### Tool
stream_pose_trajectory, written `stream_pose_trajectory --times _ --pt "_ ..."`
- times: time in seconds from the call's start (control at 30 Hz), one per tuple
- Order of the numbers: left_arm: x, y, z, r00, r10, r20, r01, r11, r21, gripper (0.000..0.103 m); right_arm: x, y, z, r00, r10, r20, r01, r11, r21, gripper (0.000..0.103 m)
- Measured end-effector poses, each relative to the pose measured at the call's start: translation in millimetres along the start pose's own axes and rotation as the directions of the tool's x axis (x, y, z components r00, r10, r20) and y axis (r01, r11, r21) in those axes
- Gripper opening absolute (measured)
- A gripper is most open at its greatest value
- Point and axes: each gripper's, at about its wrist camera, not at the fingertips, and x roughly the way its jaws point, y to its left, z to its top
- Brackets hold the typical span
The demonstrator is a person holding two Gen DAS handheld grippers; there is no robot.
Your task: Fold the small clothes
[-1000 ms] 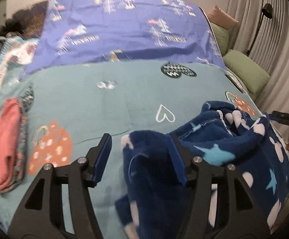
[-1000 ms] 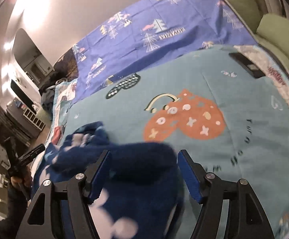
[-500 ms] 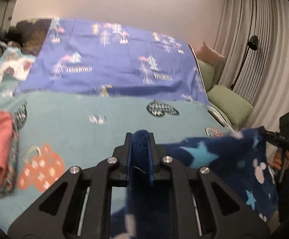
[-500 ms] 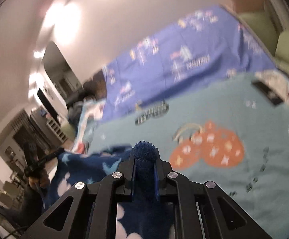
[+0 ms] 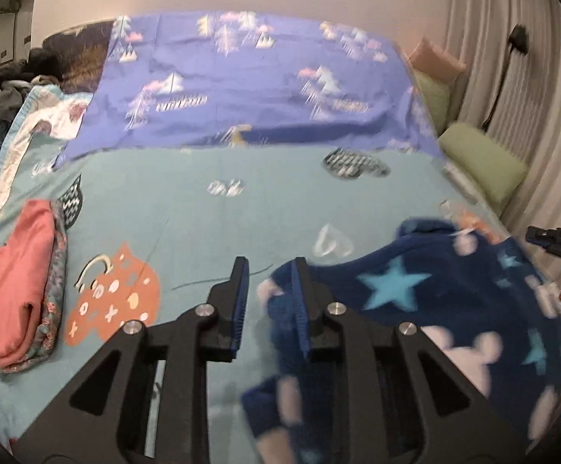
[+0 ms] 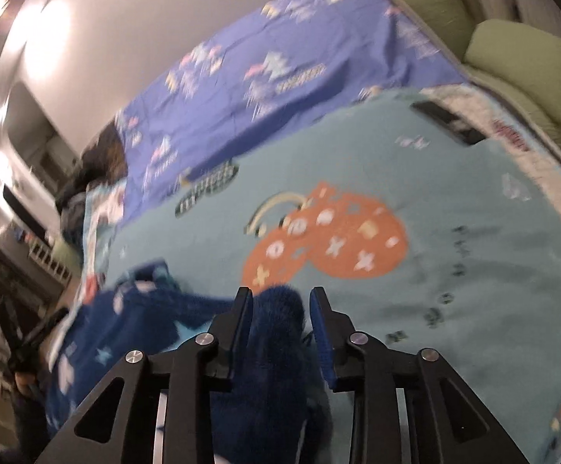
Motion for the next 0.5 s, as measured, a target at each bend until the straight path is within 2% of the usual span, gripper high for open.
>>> stream_pose_trajectory --times 0.07,0.1,0.13,0.17,0.2,0.23,0.27,0.3,0.4,0.43,0.5 --pt "-15.0 -12.0 -3.9 0.999 -0.012 0.030 0.011 1.000 0.021 0.036 -19.3 10.4 -4.6 0.998 0.059 0.011 -0.059 0.998 -0.021 0.035" --pt "-17.5 -18.3 -9.6 1.000 -0.002 0.024 0.001 0.999 0.039 0.040 -23.9 18.7 -8.6 0.995 0.101 -0.007 -0.101 0.994 -0.038 0.036" --pt "-15.2 -23.3 -16.3 1.000 0.016 0.000 -0.016 0.998 0.057 0.041 -24.7 26.3 -15.7 0.988 0.145 -0.043 -0.148 0.988 -0.054 0.042" --pt "-5.2 -27.3 -26.2 0.995 0.078 -0.059 -0.073 0.994 0.085 0.042 -22.0 33.2 -25.1 0.976 0.193 -0.100 -0.200 0.978 -0.065 0.050" --pt "7.5 -31.1 -36.3 0.980 0.159 -0.120 -0.145 0.983 0.117 0.042 -15.3 39.5 -37.1 0.962 0.220 -0.161 -0.233 0.970 -0.072 0.055" --pt "20.6 -33.5 -48.6 0.958 0.228 -0.172 -0.202 0.967 0.157 0.042 -5.2 44.5 -50.0 0.955 0.201 -0.218 -0.223 0.972 -0.080 0.061" --pt "26.5 -35.0 -59.3 0.954 0.246 -0.172 -0.216 0.960 0.177 0.042 7.8 47.5 -62.7 0.955 0.126 -0.269 -0.159 0.982 -0.104 0.061" --pt "23.1 -35.4 -62.3 0.959 0.245 -0.141 -0.221 0.961 0.167 0.042 16.7 49.2 -72.4 0.958 0.056 -0.281 -0.096 0.987 -0.130 0.060" --pt "1.8 -34.0 -51.3 0.965 0.226 -0.135 -0.213 0.972 0.102 0.042 -0.3 63.2 -77.6 0.977 -0.052 -0.207 0.025 0.991 -0.132 0.060" --pt "-8.3 -35.3 -48.9 0.970 0.211 -0.122 -0.200 0.975 0.093 0.042 -9.2 70.9 -77.5 0.980 -0.070 -0.186 0.043 0.989 -0.144 0.060" --pt "-33.2 -42.9 -46.2 0.977 0.199 -0.079 -0.191 0.977 0.099 0.042 -36.0 88.5 -81.4 0.992 -0.044 -0.121 0.021 0.983 -0.184 0.060"
